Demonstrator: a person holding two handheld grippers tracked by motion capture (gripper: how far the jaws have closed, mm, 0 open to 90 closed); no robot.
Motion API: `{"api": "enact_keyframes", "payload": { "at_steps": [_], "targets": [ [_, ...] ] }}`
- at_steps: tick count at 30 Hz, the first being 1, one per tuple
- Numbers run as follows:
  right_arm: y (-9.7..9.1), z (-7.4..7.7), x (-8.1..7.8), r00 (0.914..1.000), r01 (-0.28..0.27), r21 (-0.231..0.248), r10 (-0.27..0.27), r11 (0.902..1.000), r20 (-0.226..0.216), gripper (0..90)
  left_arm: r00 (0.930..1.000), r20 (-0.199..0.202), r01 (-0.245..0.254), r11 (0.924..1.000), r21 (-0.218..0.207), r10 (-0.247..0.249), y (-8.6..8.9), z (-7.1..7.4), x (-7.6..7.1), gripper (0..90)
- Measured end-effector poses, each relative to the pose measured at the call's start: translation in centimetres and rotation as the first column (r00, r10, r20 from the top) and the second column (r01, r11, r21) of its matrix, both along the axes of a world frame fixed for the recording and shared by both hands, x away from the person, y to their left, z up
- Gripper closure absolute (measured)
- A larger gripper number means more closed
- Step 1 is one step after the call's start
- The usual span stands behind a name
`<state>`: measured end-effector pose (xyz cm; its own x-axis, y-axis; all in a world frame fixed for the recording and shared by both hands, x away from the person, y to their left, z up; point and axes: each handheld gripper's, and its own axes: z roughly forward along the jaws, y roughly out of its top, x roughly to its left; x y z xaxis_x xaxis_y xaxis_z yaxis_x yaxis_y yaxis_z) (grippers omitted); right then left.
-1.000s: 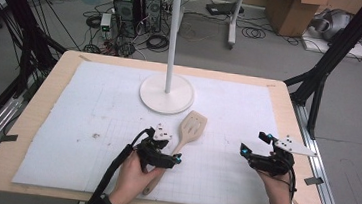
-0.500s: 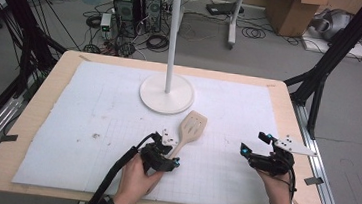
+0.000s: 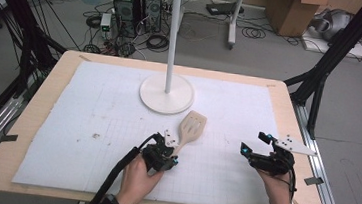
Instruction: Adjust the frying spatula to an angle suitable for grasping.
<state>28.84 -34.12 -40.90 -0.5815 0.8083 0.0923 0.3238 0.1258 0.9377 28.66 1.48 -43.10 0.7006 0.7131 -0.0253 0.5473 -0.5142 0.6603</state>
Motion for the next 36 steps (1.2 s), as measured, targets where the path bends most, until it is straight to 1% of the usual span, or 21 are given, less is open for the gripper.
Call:
{"api": "enact_keyframes", "payload": {
  "at_steps": [1, 4, 5, 11, 12, 14, 16, 18, 20, 21, 24, 26, 27, 28, 29, 31, 32, 33, 34, 35, 36],
  "targets": [
    [0.0, 0.0, 0.0, 1.0000, 0.001, 0.000, -0.001, 1.0000, -0.001, 14.6, 0.9999, -0.010, -0.007, 1.0000, 0.001, 0.007, 0.0, 0.1, 0.1, 70.5],
    [0.0, 0.0, 0.0, 1.0000, 0.002, 0.004, -0.002, 1.0000, -0.004, 14.7, 0.9996, -0.012, -0.025, 0.9996, 0.012, 0.025, -0.3, 0.1, 0.0, 70.5],
    [0.0, 0.0, 0.0, 1.0000, 0.004, 0.006, -0.004, 1.0000, -0.007, 14.7, 0.9996, -0.017, -0.023, 0.9993, 0.030, 0.024, -0.5, 0.2, 0.0, 70.7],
    [-0.1, 0.0, 0.0, 1.0000, 0.003, 0.008, -0.003, 1.0000, -0.005, 14.9, 0.9990, -0.044, -0.005, 1.0000, 0.007, 0.005, 0.0, 0.3, 0.5, 72.7],
    [-0.2, 0.0, 0.0, 1.0000, 0.003, 0.006, -0.003, 1.0000, -0.005, 14.9, 0.9992, -0.039, 0.001, 1.0000, 0.007, -0.001, 0.1, 0.3, 0.5, 74.4],
    [-0.2, 0.0, 0.0, 1.0000, 0.006, 0.008, -0.006, 1.0000, -0.006, 15.0, 0.9998, -0.009, 0.020, 0.9996, 0.022, -0.020, 0.1, 0.3, 0.4, 76.3],
    [-0.3, 0.0, 0.0, 1.0000, 0.004, 0.010, -0.004, 0.9999, 0.000, 15.0, 0.9985, 0.011, 0.054, 0.9981, 0.029, -0.054, 0.2, 0.2, 0.3, 77.2],
    [-0.2, 0.1, -0.1, 1.0000, 0.007, 0.013, -0.007, 0.9999, -0.004, 15.1, 0.9983, 0.006, 0.058, 0.9980, 0.022, -0.059, 0.3, 0.2, 0.4, 77.2],
    [-0.3, 0.1, -0.1, 0.9999, 0.012, 0.011, -0.012, 0.9999, 0.003, 15.2, 0.9963, 0.004, 0.086, 0.9962, 0.013, -0.086, 0.6, 0.2, 0.6, 77.3],
    [-0.3, 0.1, -0.1, 0.9999, 0.012, 0.011, -0.012, 0.9999, 0.003, 15.2, 0.9963, 0.004, 0.086, 0.9962, 0.013, -0.086, 0.6, 0.2, 0.6, 77.3],
    [-0.4, 0.2, -0.1, 0.9998, 0.015, 0.015, -0.015, 0.9998, 0.011, 15.4, 0.9930, 0.002, 0.118, 0.9930, -0.007, -0.118, 1.3, 0.3, 0.6, 77.3],
    [-0.4, 0.2, -0.1, 0.9998, 0.018, 0.014, -0.018, 0.9997, 0.013, 15.4, 0.9892, 0.017, 0.146, 0.9891, -0.019, -0.146, 1.7, 0.5, 0.7, 77.2],
    [-0.4, 0.2, -0.1, 0.9998, 0.018, 0.014, -0.018, 0.9997, 0.013, 15.4, 0.9892, 0.017, 0.146, 0.9891, -0.019, -0.146, 1.7, 0.5, 0.7, 77.3],
    [-0.4, 0.2, -0.1, 0.9997, 0.018, 0.015, -0.019, 0.9997, 0.016, 15.5, 0.9878, 0.022, 0.155, 0.9874, -0.034, -0.154, 2.0, 0.6, 0.7, 77.3],
    [-0.5, 0.2, -0.2, 0.9996, 0.023, 0.017, -0.023, 0.9996, 0.013, 15.7, 0.9834, 0.046, 0.178, 0.9819, -0.064, -0.175, 2.6, 0.9, 0.8, 77.3],
    [-0.5, 0.3, -0.2, 0.9995, 0.023, 0.019, -0.023, 0.9996, 0.021, 15.8, 0.9727, 0.077, 0.225, 0.9704, -0.087, -0.219, 3.5, 1.2, 1.0, 77.3],
    [-0.5, 0.3, -0.2, 0.9995, 0.022, 0.018, -0.023, 0.9996, 0.022, 15.8, 0.9656, 0.087, 0.253, 0.9628, -0.095, -0.245, 3.9, 1.3, 1.1, 77.3],
    [-0.5, 0.3, -0.2, 0.9995, 0.022, 0.018, -0.023, 0.9996, 0.022, 15.8, 0.9656, 0.087, 0.253, 0.9628, -0.095, -0.245, 3.9, 1.3, 1.1, 77.3],
    [-0.6, 0.3, -0.2, 0.9992, 0.026, 0.016, -0.027, 0.9995, 0.028, 15.8, 0.9500, 0.091, 0.307, 0.9462, -0.102, -0.299, 4.6, 1.5, 1.3, 77.3],
    [-0.6, 0.3, -0.3, 0.9992, 0.030, 0.019, -0.031, 0.9994, 0.027, 15.9, 0.9402, 0.091, 0.337, 0.9364, -0.099, -0.328, 4.9, 1.6, 1.4, 77.3],
    [-0.6, 0.3, -0.3, 0.9992, 0.030, 0.019, -0.031, 0.9994, 0.027, 15.9, 0.9402, 0.091, 0.337, 0.9364, -0.099, -0.328, 4.9, 1.6, 1.4, 77.3]
  ]
}}
